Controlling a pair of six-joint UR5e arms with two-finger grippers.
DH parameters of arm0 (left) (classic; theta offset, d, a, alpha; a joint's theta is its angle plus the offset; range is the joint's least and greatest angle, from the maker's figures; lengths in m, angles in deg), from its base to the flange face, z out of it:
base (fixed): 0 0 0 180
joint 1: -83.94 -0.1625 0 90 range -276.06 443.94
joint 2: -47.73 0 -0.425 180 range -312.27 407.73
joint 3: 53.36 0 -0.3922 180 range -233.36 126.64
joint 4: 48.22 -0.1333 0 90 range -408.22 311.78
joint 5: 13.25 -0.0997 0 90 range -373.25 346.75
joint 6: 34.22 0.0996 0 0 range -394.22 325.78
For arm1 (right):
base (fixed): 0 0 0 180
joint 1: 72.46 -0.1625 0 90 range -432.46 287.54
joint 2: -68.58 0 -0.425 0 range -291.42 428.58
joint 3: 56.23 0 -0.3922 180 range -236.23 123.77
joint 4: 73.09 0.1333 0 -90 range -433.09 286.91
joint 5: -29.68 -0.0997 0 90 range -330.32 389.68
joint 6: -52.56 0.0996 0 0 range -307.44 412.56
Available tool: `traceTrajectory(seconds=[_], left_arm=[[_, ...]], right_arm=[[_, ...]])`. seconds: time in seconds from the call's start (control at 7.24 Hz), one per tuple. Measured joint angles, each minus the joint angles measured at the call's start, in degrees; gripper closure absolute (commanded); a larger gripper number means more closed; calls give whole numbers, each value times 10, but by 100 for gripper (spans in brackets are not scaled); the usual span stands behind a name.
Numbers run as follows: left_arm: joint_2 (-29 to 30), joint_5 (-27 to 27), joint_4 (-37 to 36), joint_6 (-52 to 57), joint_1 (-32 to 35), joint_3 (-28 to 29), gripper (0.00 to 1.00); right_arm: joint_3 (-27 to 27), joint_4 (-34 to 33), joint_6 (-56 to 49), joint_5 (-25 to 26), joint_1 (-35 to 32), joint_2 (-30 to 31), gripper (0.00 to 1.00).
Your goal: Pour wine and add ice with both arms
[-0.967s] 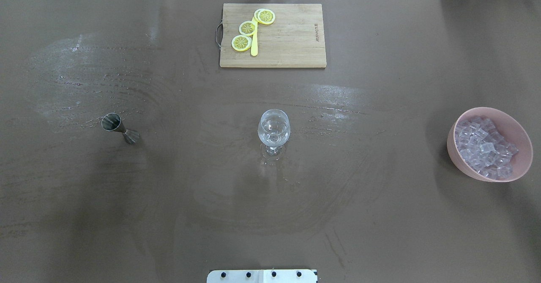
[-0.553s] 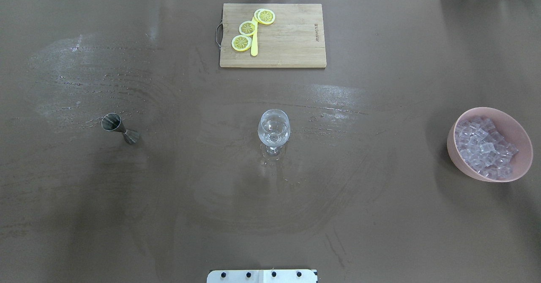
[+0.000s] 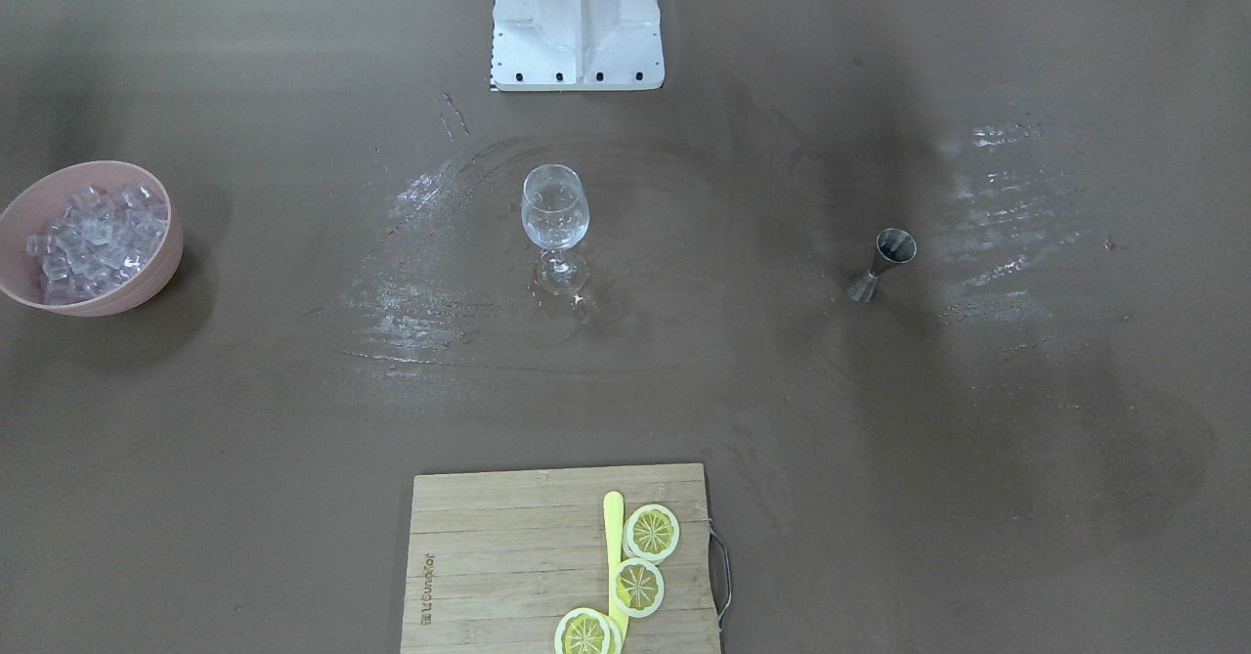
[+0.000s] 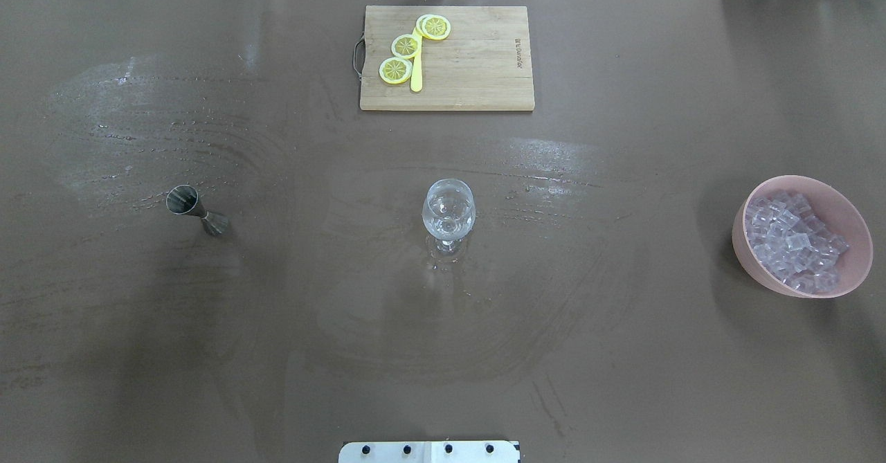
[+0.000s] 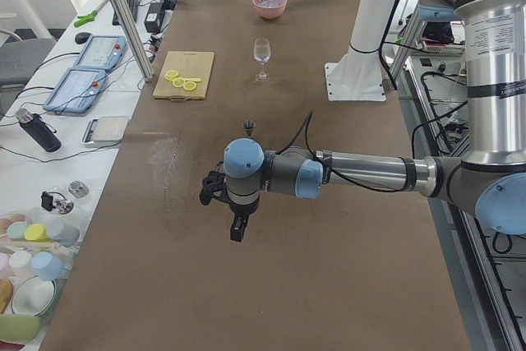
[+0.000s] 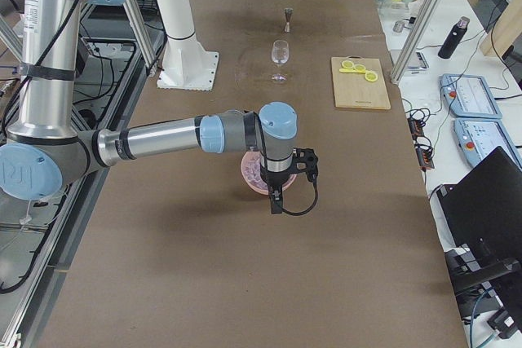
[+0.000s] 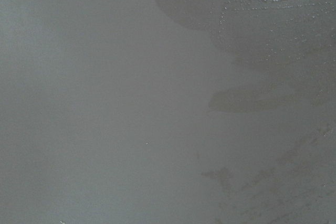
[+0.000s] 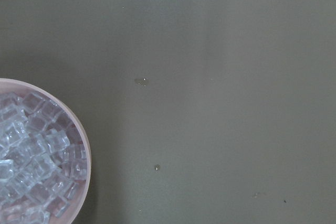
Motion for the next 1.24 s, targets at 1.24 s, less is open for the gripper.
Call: traceTrajectory(seconds=[1.24], left_arm=[[108,6,106,-3,-6,-11,2]], right_arm=[[-15,82,-6,-1,2,-5,1]])
